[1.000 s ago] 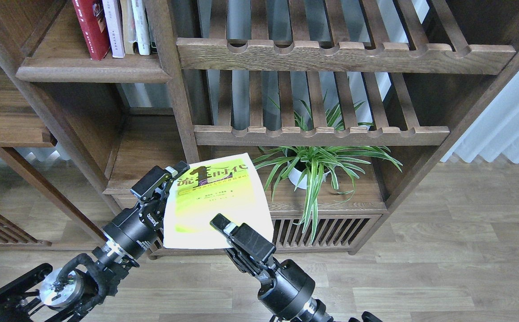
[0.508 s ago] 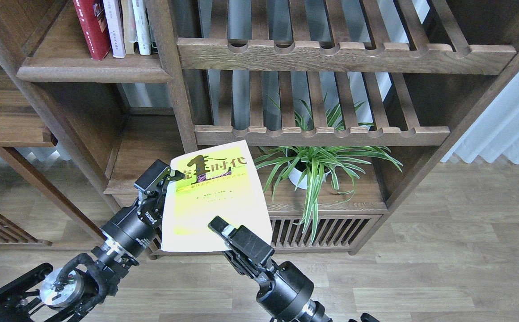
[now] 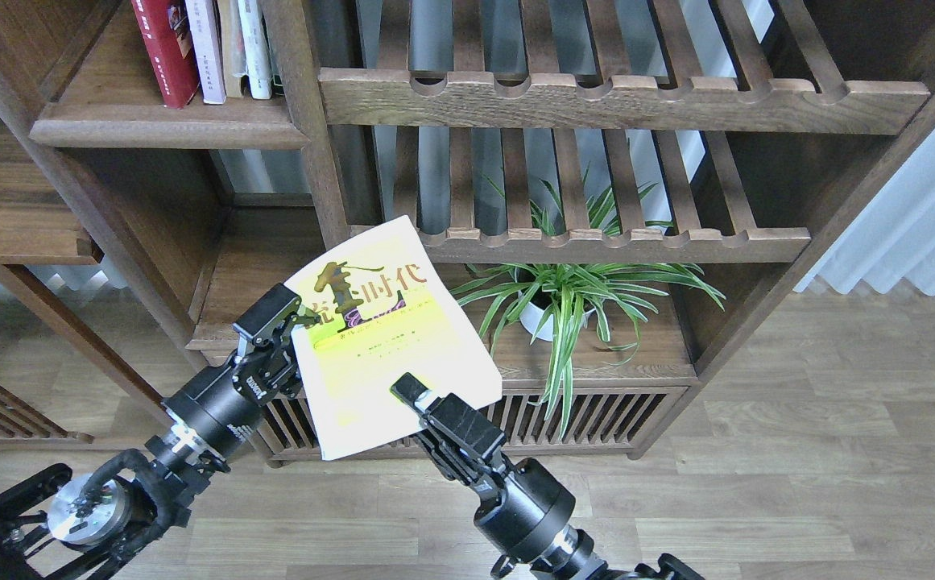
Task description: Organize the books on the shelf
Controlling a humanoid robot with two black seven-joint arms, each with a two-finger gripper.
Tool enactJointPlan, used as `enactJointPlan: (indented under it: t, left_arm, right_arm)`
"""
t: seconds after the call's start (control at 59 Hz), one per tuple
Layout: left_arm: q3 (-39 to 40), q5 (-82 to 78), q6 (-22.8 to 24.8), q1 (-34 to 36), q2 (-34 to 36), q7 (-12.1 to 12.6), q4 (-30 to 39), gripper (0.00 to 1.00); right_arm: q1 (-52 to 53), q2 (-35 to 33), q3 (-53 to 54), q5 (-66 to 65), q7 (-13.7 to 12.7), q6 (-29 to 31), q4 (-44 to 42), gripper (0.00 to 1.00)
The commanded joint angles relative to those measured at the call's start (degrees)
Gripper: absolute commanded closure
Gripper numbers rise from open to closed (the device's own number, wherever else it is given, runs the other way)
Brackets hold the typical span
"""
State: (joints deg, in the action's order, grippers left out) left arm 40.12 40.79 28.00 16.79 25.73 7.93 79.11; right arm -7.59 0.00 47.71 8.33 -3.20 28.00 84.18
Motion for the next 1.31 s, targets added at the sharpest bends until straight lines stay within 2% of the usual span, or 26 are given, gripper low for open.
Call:
enactJointPlan:
  t: [0.0,0.085,0.102,0.119,0.136,0.153,0.169,0.203,0.254,0.559,0.576,0.746,1.203,1.288]
  left_arm:
    - [0.05,0.00,0.00,0.00,0.90,-0.02,-0.01,0.89]
    - [0.05,0.00,0.00,-0.09,1.07,0.07,-0.01,0.90]
    - [0.05,0.00,0.00,-0.09,1.16,0.16,-0.01,0.90]
    - [0.05,0.00,0.00,-0.09,1.16,0.16,-0.01,0.90]
    - [0.05,0.00,0.00,-0.09,1.33,0.16,-0.01,0.90]
    - [0.05,0.00,0.00,-0.09,1.34,0.16,-0.01,0.90]
    - [0.05,0.00,0.00,-0.09,1.51,0.25,-0.01,0.90]
    - [0.13,-0.09,0.00,-0.18,1.86,0.42,-0.01,0.91]
    - [0.14,-0.18,0.00,-0.18,2.48,0.60,-0.01,0.91]
    - [1.63,-6.24,0.00,-2.02,9.59,0.95,-0.01,0.91]
    - [2.50,-8.33,0.00,-2.81,11.86,0.95,-0.01,0.91]
    - [6.46,-14.49,0.00,-5.62,18.47,1.04,-0.01,0.91]
    - [16.66,-24.17,0.00,-7.47,31.65,1.21,-0.01,0.91]
    - [19.29,-24.44,0.00,-7.47,35.08,3.49,-0.01,0.91]
  right_arm:
    - [0.12,0.00,0.19,-0.25,0.13,0.00,-0.42,0.62]
    - [0.21,0.00,0.19,-0.95,0.13,0.00,-0.68,0.51]
    - [0.47,0.00,0.27,-1.39,0.04,0.00,-0.94,0.44]
    - [0.56,0.00,0.27,-1.56,0.04,0.00,-1.03,0.41]
    - [1.17,0.00,0.62,-2.18,0.04,0.00,-1.47,0.33]
    - [1.35,0.00,0.71,-2.27,-0.05,0.00,-1.56,0.30]
    - [2.31,-0.09,0.98,-2.97,-0.31,0.00,-1.91,0.21]
    - [3.54,-1.05,1.85,-3.67,-0.31,-1.28,-2.26,0.09]
    - [3.90,-1.93,3.26,-3.76,-0.31,-2.86,-2.35,0.03]
    - [3.55,-3.43,8.89,-3.68,0.22,-3.48,-4.55,0.02]
    - [3.46,-3.08,8.98,-3.68,0.22,-3.48,-4.55,0.02]
    - [3.37,-2.11,9.33,-3.68,0.22,-3.39,-4.55,0.02]
    - [3.99,0.00,9.59,-4.03,-0.22,-3.48,-5.69,0.02]
    - [3.90,0.00,9.68,-4.11,-0.22,-3.39,-6.22,0.02]
